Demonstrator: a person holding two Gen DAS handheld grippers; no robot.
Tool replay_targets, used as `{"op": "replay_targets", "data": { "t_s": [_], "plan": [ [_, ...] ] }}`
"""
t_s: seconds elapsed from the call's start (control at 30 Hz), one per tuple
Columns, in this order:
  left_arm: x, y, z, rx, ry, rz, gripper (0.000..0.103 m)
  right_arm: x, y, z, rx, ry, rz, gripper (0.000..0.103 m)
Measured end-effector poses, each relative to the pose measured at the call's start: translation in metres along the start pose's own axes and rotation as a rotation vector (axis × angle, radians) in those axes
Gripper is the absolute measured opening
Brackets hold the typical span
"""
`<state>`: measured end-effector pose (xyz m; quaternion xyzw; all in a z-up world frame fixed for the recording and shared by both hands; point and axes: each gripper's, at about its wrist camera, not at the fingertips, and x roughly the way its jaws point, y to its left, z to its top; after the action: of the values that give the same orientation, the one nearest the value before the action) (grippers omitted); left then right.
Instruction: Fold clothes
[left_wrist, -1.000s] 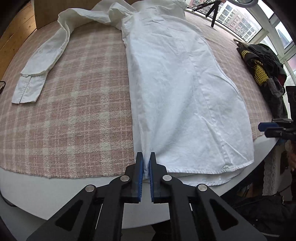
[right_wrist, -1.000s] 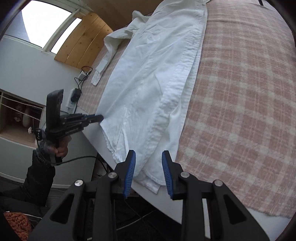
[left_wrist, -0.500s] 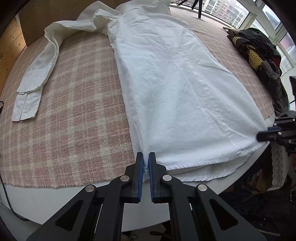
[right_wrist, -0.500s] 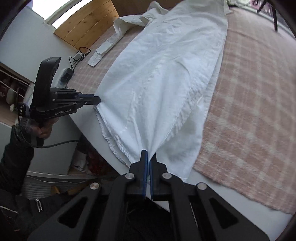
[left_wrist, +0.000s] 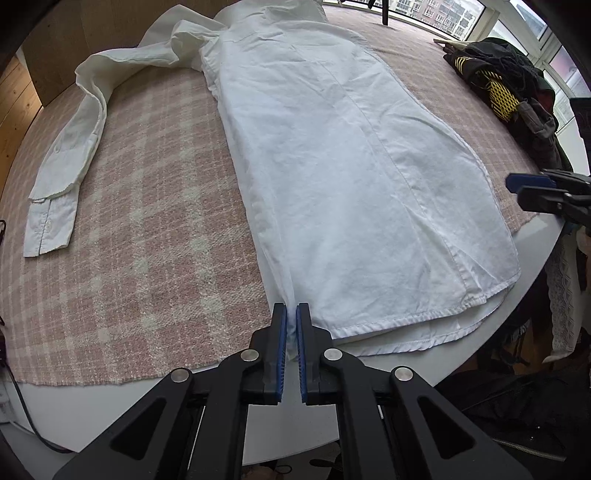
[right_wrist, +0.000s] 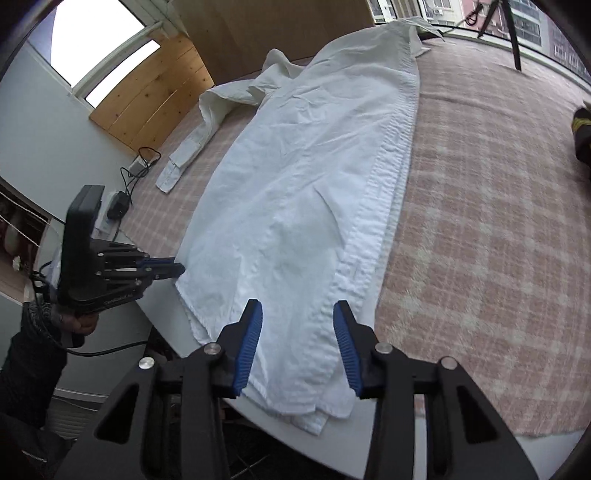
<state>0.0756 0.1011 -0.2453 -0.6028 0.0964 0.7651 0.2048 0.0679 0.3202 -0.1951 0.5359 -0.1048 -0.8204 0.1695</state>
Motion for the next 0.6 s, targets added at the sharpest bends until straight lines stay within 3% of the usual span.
{"op": "replay_targets", "data": {
  "t_s": [0.1, 0.17, 0.23, 0.33, 0.37, 0.47, 0.53, 0.6],
  "plan": [
    [0.000, 0.003, -0.001, 0.006, 0.003, -0.001, 0.005, 0.033, 0.008, -0.005, -0.095, 0.145, -0.091, 0.031],
    [-0.001, 0.006, -0.003, 0.012, 0.002, 0.011, 0.005, 0.025, 0.004, -0.014, -0.139, 0.185, -0.140, 0.026],
    [-0.006, 0.012, -0.006, -0.005, -0.007, 0.011, 0.006, 0.009, -0.007, -0.015, -0.075, 0.199, -0.115, 0.027],
    [-0.018, 0.021, -0.011, -0.060, -0.025, -0.027, 0.011, -0.010, -0.021, -0.009, 0.038, 0.137, -0.080, 0.036],
    [-0.020, 0.021, -0.012, -0.059, -0.031, -0.040, 0.021, -0.011, -0.024, -0.007, 0.053, 0.129, -0.085, 0.046],
    [-0.017, 0.010, -0.007, -0.031, -0.028, -0.049, 0.035, -0.001, -0.029, -0.008, 0.080, 0.169, -0.074, 0.049],
    [-0.008, -0.009, 0.009, -0.003, -0.010, -0.032, 0.035, 0.011, -0.029, -0.014, 0.078, 0.206, -0.064, 0.049],
    [-0.001, -0.012, 0.010, 0.004, 0.003, -0.033, 0.023, 0.016, -0.026, -0.018, 0.062, 0.212, -0.053, 0.049]
  ]
}}
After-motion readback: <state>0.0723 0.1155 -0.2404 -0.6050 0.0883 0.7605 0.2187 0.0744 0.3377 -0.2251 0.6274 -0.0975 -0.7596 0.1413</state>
